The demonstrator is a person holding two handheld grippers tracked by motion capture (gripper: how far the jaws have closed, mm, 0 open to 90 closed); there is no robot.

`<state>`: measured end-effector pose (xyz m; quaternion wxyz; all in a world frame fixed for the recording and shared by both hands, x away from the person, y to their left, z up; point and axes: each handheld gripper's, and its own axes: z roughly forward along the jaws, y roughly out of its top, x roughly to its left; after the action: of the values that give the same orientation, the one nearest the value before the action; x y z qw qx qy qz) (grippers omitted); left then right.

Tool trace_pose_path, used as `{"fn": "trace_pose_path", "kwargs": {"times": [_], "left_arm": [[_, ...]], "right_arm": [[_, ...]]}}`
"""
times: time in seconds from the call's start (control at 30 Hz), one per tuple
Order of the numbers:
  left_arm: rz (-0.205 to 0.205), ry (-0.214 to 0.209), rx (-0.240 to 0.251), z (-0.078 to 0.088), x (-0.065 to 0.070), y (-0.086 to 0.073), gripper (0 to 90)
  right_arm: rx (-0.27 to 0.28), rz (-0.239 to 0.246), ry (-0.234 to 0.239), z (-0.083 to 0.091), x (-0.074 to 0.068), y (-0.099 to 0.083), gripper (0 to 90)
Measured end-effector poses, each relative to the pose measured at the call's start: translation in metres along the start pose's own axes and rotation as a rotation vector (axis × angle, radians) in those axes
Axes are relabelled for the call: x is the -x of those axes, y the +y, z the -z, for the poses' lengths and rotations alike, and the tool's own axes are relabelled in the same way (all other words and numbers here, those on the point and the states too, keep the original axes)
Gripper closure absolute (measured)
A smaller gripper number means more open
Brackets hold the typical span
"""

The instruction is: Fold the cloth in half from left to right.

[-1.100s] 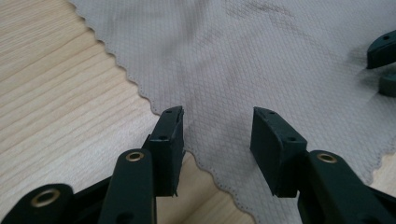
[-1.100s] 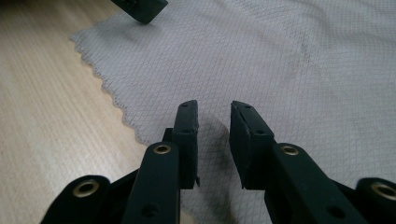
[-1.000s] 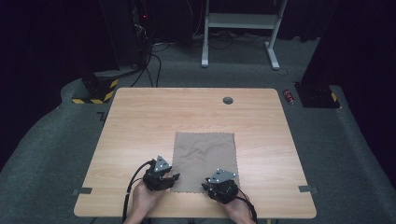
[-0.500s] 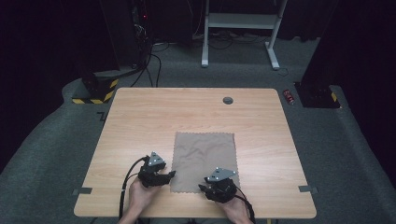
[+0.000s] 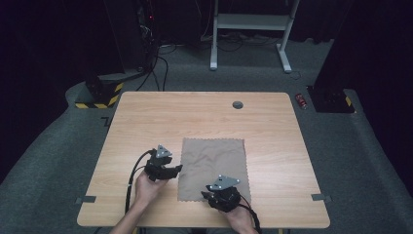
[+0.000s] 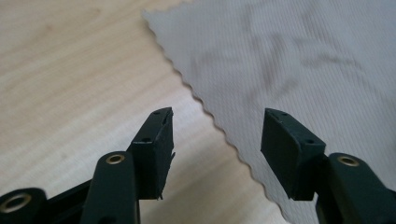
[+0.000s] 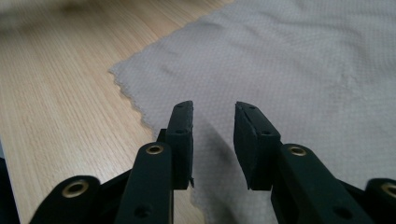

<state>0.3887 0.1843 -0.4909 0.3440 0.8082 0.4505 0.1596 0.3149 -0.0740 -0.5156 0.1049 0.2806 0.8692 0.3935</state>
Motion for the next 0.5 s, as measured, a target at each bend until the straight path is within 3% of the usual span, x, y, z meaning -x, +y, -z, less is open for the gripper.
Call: {"fn": "trace_pose_path", "kwargs": {"times": [0.23, 0.3, 0.37, 0.5], "left_arm": [[0.045, 0.003, 0.013, -0.006, -0.017, 0.019, 44.6], [0.045, 0.008, -0.001, -0.008, -0.02, 0.024, 44.0], [0.053, 0.004, 0.021, -0.009, -0.022, 0.027, 44.1], [0.048, 0.014, 0.016, -0.012, -0.024, 0.036, 43.1]], "right_arm": [[0.011, 0.014, 0.017, -0.009, -0.008, 0.006, 72.8], [0.018, 0.02, 0.02, -0.012, -0.011, 0.008, 73.2], [0.025, 0.028, 0.026, -0.015, -0.015, 0.012, 73.5], [0.033, 0.059, 0.04, -0.023, -0.022, 0.02, 73.5]]}}
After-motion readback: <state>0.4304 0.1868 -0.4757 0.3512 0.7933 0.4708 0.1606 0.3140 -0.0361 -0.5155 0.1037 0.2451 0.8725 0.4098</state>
